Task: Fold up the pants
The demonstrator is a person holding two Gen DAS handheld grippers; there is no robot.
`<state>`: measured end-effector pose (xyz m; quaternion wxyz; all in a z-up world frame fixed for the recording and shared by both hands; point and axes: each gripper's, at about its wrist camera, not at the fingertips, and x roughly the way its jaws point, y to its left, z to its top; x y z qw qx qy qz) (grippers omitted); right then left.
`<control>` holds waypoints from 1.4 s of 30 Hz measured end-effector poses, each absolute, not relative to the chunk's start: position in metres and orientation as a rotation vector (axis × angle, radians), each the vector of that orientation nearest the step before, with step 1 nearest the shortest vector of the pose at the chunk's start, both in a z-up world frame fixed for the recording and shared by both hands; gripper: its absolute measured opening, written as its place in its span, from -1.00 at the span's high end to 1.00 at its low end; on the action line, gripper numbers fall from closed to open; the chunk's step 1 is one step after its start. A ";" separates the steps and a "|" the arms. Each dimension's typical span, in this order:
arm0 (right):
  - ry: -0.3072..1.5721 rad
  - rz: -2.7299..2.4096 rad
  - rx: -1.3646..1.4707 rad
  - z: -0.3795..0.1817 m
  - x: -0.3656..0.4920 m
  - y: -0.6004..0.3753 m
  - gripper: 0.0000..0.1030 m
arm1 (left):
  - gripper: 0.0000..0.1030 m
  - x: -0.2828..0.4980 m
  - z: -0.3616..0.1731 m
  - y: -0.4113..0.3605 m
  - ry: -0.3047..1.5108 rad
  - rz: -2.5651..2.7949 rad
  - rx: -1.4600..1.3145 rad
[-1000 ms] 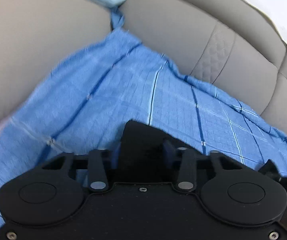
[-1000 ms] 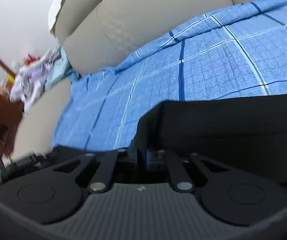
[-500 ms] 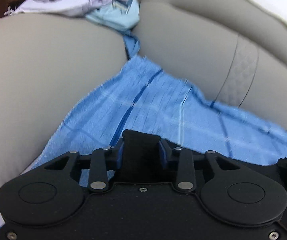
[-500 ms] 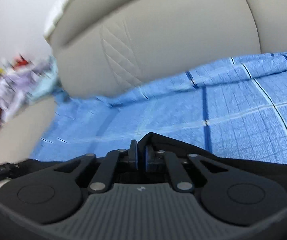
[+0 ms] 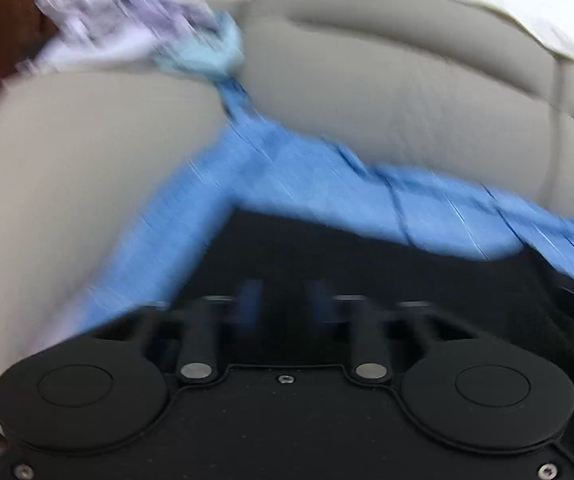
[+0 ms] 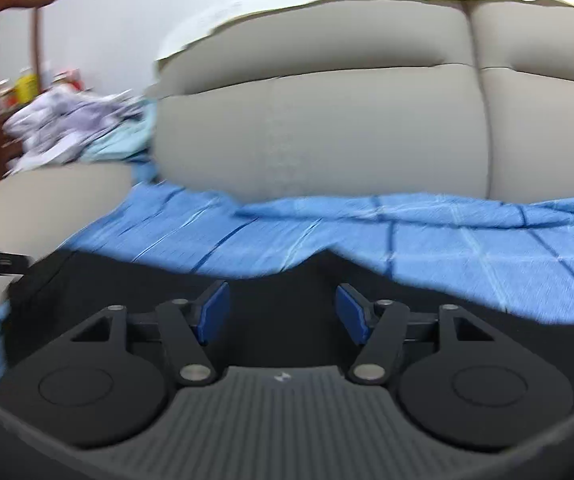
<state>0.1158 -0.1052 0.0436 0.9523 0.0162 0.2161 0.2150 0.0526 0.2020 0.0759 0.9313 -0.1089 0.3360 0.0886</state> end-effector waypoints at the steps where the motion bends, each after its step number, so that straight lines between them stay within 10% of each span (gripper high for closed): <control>1: 0.447 0.451 0.028 0.040 0.106 -0.105 -0.43 | 0.69 0.050 0.068 0.194 0.713 0.162 -0.218; 21: 0.551 -0.382 0.187 0.005 0.070 -0.423 -0.15 | 0.68 0.057 0.038 0.154 0.824 0.316 -0.008; 29: 0.539 -0.812 0.322 -0.008 0.037 -0.577 -0.36 | 0.69 0.071 0.041 0.150 0.854 0.364 0.015; 42: 0.579 -0.391 0.247 0.029 0.091 -0.497 -0.28 | 0.51 0.102 0.110 0.056 0.646 0.058 0.024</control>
